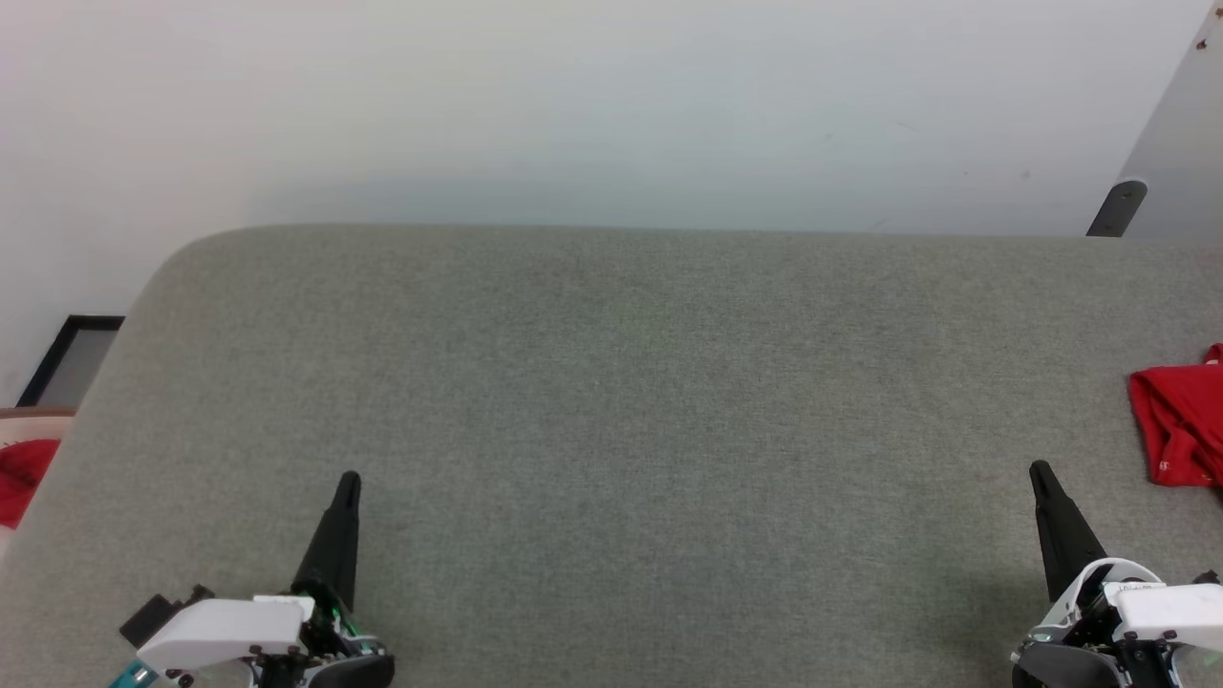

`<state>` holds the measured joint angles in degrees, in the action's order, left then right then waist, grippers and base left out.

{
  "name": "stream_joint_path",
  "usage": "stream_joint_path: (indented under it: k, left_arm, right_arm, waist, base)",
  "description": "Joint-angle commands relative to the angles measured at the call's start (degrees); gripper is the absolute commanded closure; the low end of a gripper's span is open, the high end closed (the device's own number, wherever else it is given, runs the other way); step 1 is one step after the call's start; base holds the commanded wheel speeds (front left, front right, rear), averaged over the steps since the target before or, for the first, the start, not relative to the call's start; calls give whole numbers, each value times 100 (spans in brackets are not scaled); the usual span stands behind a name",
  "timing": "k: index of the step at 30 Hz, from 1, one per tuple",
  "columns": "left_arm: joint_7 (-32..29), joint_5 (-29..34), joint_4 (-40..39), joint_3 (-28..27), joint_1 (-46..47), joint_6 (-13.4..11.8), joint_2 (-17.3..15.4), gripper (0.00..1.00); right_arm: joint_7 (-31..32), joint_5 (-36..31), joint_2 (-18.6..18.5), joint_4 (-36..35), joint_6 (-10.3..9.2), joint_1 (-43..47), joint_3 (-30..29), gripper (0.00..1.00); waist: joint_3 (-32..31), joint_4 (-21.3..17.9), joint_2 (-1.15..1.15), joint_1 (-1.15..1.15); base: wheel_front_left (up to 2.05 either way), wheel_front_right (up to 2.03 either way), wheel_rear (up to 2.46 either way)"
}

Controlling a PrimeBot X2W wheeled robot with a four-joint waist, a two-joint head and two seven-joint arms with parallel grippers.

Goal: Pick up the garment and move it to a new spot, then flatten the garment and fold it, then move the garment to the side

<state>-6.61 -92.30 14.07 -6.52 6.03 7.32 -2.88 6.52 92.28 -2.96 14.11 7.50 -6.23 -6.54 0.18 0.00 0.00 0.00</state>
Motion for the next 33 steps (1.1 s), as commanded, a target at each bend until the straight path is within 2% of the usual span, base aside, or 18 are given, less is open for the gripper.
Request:
stream_joint_path:
  k: [1,33]
  left_arm:
    - [-12,-15,6,-13,57,30,6,100]
    - [-9,-18,4,-12,57,31,6,100]
  right_arm:
    - [8,24,22,1,-2,-17,0,100]
    - [7,25,22,1,-2,-17,1,100]
  waist:
    - [0,0,0,0]
    - [0,0,0,0]
  base:
    - [0,0,0]
    - [0,0,0]
